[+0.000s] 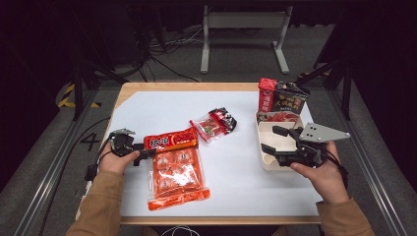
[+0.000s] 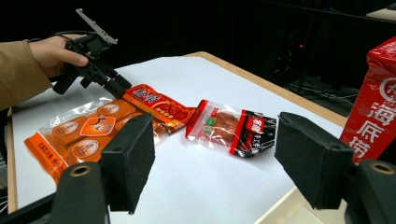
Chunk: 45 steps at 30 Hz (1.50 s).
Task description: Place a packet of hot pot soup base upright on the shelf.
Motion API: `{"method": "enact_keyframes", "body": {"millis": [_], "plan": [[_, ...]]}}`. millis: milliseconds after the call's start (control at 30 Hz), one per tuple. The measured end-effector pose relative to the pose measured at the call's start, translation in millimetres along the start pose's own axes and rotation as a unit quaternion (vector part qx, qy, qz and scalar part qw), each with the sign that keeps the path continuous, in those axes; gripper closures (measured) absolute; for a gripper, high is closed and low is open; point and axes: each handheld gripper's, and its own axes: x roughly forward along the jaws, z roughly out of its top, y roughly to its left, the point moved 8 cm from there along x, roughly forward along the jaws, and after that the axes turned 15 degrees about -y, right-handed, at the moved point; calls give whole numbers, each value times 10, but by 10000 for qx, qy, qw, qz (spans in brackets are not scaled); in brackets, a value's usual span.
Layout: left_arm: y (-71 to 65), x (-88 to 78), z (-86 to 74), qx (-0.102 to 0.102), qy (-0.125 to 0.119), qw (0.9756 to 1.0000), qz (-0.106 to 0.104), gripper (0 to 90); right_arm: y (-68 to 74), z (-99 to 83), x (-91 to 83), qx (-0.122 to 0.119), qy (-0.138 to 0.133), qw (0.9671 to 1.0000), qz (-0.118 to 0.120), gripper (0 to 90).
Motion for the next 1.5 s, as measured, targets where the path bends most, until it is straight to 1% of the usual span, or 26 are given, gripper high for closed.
{"method": "enact_keyframes", "body": {"millis": [67,100,133,167,200,233,267,300,367,400,433,467,533,567,600,733,800,833,867,900,1033,1133,1300,1367,1467,1500], "plan": [[-10,-8,42,19,-165,9999,-45,331,-1,-1,4,-4,1,10000,-6,294],[-26,-10,68,-6,-284,9995,-144,334,-2,-3,4,1,4,10000,-1,294],[-58,-12,94,-69,-406,9984,-383,388,-2,-5,6,1,7,10000,-2,294],[-131,-5,119,-304,-523,9953,-754,433,-3,-8,8,0,17,10000,-1,294],[-170,15,129,-342,-555,9939,-888,412,-4,-11,14,-11,13,10000,4,294],[-169,50,98,-115,-403,9969,-659,407,-1,-16,18,-5,23,10000,9,294],[-124,69,68,164,-236,9991,-324,399,6,-22,21,5,39,10000,15,294],[-108,81,66,258,-281,9991,-196,401,10,-27,25,5,45,10000,24,294],[-93,65,81,139,-302,9993,-196,379,14,-30,25,-3,51,10000,32,294],[-74,45,85,82,-299,9995,-90,374,15,-31,21,-3,51,10000,33,293],[-37,22,87,121,-282,9995,59,363,14,-31,16,1,52,10000,24,293],[1,0,80,88,-235,9995,182,351,11,-31,11,0,50,10000,17,293],[50,-10,47,28,-106,9993,346,338,2,-33,7,-3,40,10000,11,291],[63,-7,28,19,-19,9994,348,332,3,-36,5,12,50,10000,9,291],[54,4,13,-73,6,9995,307,331,4,-38,5,8,55,10000,11,291],[36,23,10,-119,-1,9996,251,311,13,-39,8,1,59,10000,26,291],[7,36,10,-210,-31,9997,101,307,16,-39,11,3,60,10000,32,291],[3,37,11,-227,-38,9997,76,280,15,-42,13,-2,67,10000,33,290],[3,33,13,-286,-63,9996,37,284,16,-45,15,-3,73,10000,33,291],[-4,28,16,-414,-82,9991,-55,299,19,-46,17,-4,78,10000,38,290],[28,16,24,-709,-259,9970,-154,315,19,-48,19,-6,77,10000,45,291],[27,16,22,-701,-245,9971,-139,315,17,-49,20,-1,79,10000,40,291],[17,-25,1,-740,-58,9972,45,343,16,-60,21,-15,99,9999,47,291],[18,-38,-6,-622,24,9979,154,340,18,-61,19,-31,102,9999,47,291],[-6,-23,-8,-527,88,9985,141,330,19,-62,19,-34,103,9999,52,290],[-27,-5,-7,-586,60,9982,82,335,19,-63,20,-34,104,9999,54,290]]}}
